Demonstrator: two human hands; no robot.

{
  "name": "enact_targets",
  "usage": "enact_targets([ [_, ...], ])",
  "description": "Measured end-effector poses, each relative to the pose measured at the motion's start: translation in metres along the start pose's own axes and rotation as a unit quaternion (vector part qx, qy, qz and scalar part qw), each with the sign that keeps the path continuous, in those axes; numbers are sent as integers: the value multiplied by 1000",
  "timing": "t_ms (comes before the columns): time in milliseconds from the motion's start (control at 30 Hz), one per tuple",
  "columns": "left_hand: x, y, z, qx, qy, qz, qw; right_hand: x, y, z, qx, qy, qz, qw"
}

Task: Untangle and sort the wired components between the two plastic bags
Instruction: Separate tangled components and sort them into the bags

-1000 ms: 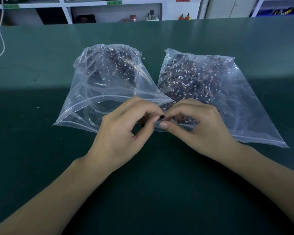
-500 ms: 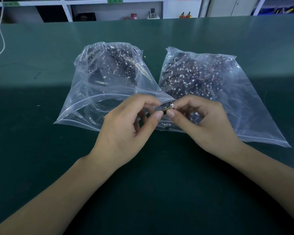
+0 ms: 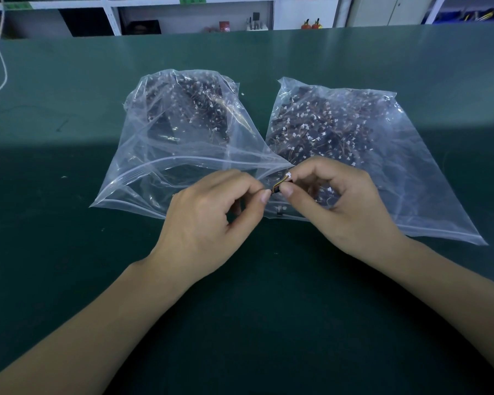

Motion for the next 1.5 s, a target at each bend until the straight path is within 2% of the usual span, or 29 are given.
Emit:
enact_targets([
  [767, 2, -2, 0, -5, -9, -5, 1000, -1, 3, 0, -12, -9, 36, 999],
  [967, -1, -6, -1, -2, 9, -7, 1000, -3, 2, -1, -21, -7, 49, 999],
  [1233, -9, -7, -3, 6, 42, 31, 999, 11, -4, 0, -87, -88, 222, 967],
  [1367, -6, -2, -3, 22, 22, 45, 998, 8, -1, -1, -88, -79, 245, 962],
  [1500, -1, 0, 0, 27, -3, 53, 998, -3, 0, -2, -78, -40, 222, 971],
])
Point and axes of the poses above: each hand's wrist, its own z-axis away from the middle knuckle, its own x-axis out of the palm, y = z × x, the point moved 9 cm from there along -z, towards the middle knuckle, and after that the axes turned 2 degrees about y, right-handed, at the moved point
